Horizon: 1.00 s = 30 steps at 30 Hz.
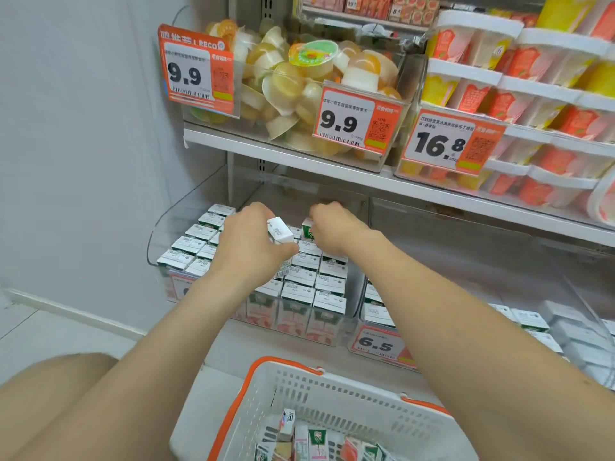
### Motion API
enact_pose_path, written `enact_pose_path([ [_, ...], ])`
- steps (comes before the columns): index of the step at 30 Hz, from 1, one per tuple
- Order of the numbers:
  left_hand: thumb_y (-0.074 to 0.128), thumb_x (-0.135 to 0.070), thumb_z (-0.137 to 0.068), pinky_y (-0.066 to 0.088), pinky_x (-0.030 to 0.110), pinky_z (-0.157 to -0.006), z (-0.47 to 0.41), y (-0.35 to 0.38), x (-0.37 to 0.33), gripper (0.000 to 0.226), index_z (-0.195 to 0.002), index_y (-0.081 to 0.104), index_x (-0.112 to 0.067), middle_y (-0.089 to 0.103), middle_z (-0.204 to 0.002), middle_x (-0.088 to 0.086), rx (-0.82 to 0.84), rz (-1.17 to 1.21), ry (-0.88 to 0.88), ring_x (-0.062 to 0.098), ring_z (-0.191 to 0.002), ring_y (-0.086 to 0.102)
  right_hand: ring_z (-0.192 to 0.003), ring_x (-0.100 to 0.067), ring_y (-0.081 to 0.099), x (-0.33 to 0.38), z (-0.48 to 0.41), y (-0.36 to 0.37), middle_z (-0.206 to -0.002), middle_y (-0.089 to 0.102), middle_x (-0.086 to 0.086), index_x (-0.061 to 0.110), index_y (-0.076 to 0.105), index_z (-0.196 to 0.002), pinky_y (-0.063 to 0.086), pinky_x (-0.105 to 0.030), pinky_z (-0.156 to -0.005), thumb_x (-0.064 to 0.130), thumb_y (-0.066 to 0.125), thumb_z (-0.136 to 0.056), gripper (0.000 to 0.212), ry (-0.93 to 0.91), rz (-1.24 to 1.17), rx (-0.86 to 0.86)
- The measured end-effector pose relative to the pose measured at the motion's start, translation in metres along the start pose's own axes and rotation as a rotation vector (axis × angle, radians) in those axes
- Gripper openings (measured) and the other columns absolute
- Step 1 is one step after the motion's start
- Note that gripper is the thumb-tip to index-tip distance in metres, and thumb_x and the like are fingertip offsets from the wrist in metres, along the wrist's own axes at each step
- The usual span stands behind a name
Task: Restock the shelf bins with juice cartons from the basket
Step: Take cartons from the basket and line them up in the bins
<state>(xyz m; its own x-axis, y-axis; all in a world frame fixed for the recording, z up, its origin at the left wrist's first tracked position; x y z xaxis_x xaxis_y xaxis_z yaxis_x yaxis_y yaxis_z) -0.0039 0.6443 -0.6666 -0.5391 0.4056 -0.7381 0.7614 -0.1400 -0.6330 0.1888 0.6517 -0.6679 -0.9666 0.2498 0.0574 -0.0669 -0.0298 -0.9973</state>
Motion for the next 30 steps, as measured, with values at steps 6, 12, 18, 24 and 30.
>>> enact_pose_path([
  [6, 0.081, -0.032, -0.088, 0.041, 0.034, -0.081, 0.001, 0.003, 0.000, 0.045, -0.127, 0.061, -0.030, 0.049, -0.099, -0.011, 0.073, 0.026, 0.035, 0.021, -0.115, 0.051, -0.092, -0.032, 0.061, -0.005, -0.005, 0.003, -0.110, 0.059, -0.011, 0.012, 0.057, -0.118, 0.044, -0.035, -0.063, 0.011, 0.046, -0.099, 0.022, -0.033, 0.004, 0.176],
  [12, 0.065, -0.015, -0.097, 0.051, 0.023, -0.058, -0.005, -0.003, 0.001, 0.044, -0.138, 0.049, -0.015, 0.061, -0.121, 0.004, 0.046, 0.124, -0.059, 0.017, -0.091, 0.065, -0.108, -0.036, 0.063, -0.001, 0.006, -0.010, -0.124, 0.065, -0.016, 0.008, 0.062, -0.126, 0.056, -0.042, -0.088, 0.002, 0.043, -0.096, 0.036, -0.102, -0.006, 0.079],
  [18, 0.061, -0.010, -0.105, 0.063, 0.033, -0.075, 0.004, 0.000, -0.022, 0.029, -0.131, 0.061, -0.022, 0.073, -0.118, 0.001, 0.182, 0.528, 0.021, 0.021, -0.100, 0.072, -0.104, -0.011, 0.069, -0.009, 0.080, -0.018, -0.122, 0.070, 0.008, 0.025, 0.055, -0.143, 0.058, -0.039, -0.093, 0.021, 0.054, -0.096, 0.047, -0.279, -0.793, -0.250],
  [24, 0.063, -0.011, -0.104, 0.061, 0.028, -0.082, 0.027, 0.022, -0.058, 0.034, -0.136, 0.063, -0.022, 0.069, -0.115, 0.007, 0.322, 0.642, 0.099, 0.015, -0.100, 0.073, -0.093, -0.020, 0.071, -0.053, 0.137, -0.020, -0.108, 0.074, 0.004, 0.030, 0.064, -0.130, 0.060, -0.051, -0.083, 0.032, 0.061, -0.100, 0.030, -0.195, -0.982, -0.306],
  [30, 0.057, -0.024, -0.107, 0.056, 0.024, -0.088, 0.043, 0.053, -0.074, 0.024, -0.130, 0.063, -0.027, 0.069, -0.113, -0.011, 0.201, 0.299, 0.339, 0.006, -0.102, 0.068, -0.080, -0.014, 0.068, -0.114, 0.166, -0.029, -0.098, 0.076, 0.010, 0.030, 0.070, -0.118, 0.056, -0.036, -0.075, 0.026, 0.063, -0.096, 0.023, -0.047, -0.760, -0.387],
])
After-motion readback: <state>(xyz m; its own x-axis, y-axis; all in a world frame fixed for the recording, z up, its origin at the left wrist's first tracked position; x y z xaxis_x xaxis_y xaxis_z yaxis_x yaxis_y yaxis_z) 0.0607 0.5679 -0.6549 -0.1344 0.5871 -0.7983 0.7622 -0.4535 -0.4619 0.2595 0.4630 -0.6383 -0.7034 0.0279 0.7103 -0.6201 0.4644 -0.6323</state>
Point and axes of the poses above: each hand's wrist, its own z-axis away from the middle knuckle, its own y-axis out of the palm, x = y × z, the point moved 1 cm from there along -z, towards the middle knuckle
